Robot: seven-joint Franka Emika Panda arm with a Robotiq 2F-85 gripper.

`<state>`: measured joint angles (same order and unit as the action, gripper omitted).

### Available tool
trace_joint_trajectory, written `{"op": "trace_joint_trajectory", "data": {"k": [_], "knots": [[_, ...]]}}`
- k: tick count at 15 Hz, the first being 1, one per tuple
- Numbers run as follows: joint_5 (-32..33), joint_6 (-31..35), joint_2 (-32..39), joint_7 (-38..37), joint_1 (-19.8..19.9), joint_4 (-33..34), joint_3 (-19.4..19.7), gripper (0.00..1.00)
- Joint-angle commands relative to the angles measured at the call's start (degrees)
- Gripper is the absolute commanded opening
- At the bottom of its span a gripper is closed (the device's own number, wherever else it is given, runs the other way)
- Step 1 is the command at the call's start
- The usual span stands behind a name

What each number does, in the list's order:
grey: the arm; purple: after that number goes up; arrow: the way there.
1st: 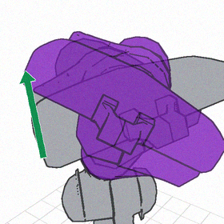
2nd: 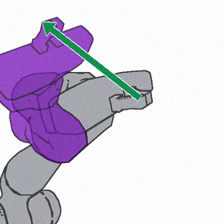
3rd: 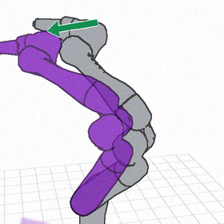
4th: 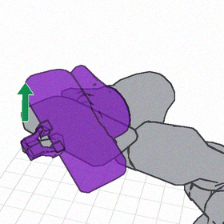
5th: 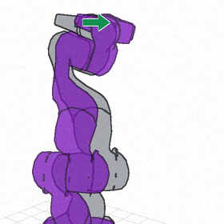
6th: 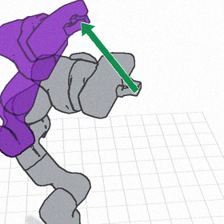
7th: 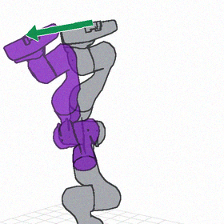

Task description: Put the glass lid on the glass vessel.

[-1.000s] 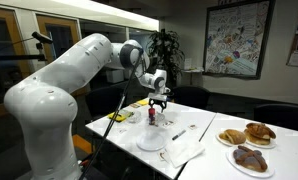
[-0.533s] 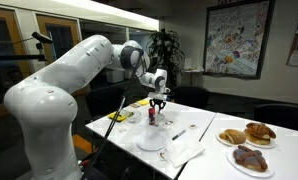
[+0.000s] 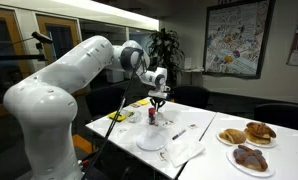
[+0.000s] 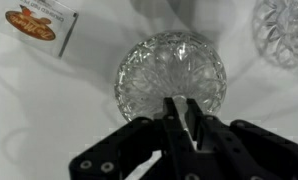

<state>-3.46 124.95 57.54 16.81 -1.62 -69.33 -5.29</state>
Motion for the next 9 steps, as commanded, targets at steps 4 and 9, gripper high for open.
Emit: {"op": "trace_joint_trajectory", "data": {"k": [4,9], "knots": [[2.0,-2.3,0.8,-1.2,-1.2,2.7,0.0,0.04],[4.3,-3.1,-0.1,-0.5,-3.3,4.4,-0.1,0.04]]}}
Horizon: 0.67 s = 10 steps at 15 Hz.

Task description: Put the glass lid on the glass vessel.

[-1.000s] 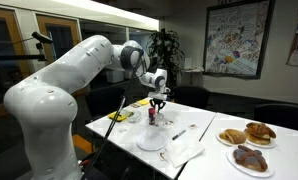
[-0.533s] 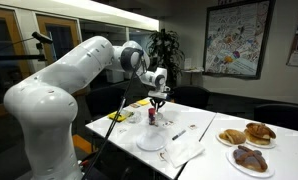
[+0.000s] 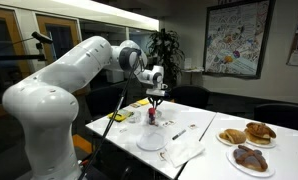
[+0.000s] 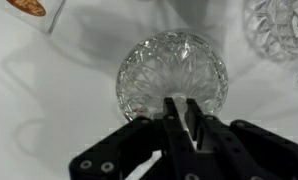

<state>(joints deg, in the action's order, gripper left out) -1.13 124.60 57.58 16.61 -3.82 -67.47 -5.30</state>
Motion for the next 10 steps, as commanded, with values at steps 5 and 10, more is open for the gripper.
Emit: {"op": "trace_joint_trajectory", "data": {"k": [5,10], "knots": [[4.3,-4.8,-1.2,1.9,-3.6,3.7,-1.0,0.04],[6.4,-4.4,-3.7,6.0,-6.0,0.6,-3.0,0.04]]}}
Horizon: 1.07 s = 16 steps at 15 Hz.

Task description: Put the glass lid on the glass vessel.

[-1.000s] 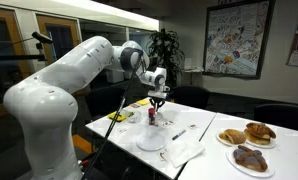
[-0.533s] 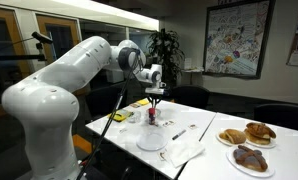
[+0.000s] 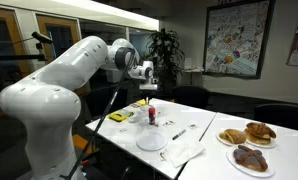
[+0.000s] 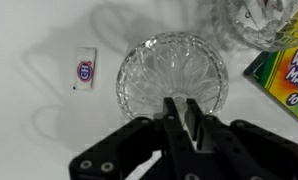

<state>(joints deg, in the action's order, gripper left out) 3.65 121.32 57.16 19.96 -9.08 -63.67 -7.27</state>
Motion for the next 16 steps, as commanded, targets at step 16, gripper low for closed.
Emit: {"op": "trace_joint_trajectory", "data": {"k": [16], "knots": [[4.3,-0.7,-17.5,7.0,-1.3,-21.6,-3.6,0.04]]}}
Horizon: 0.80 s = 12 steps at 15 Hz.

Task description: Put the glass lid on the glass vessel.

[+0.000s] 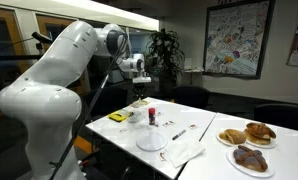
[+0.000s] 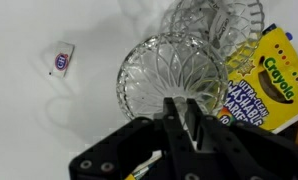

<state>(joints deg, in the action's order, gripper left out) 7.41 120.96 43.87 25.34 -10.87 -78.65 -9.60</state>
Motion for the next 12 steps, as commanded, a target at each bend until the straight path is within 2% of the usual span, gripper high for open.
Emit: {"op": "trace_joint_trajectory", "data": {"k": [1,7,12], "knots": [[0.4,-0.3,-4.4,1.8,0.5,-7.7,-1.7,0.04],[0.2,0.5,-6.6,0.2,0.3,-14.1,-2.7,0.04],[1.7,2.9,-8.7,-4.3,-0.6,-18.0,-1.1,0.04]]}}
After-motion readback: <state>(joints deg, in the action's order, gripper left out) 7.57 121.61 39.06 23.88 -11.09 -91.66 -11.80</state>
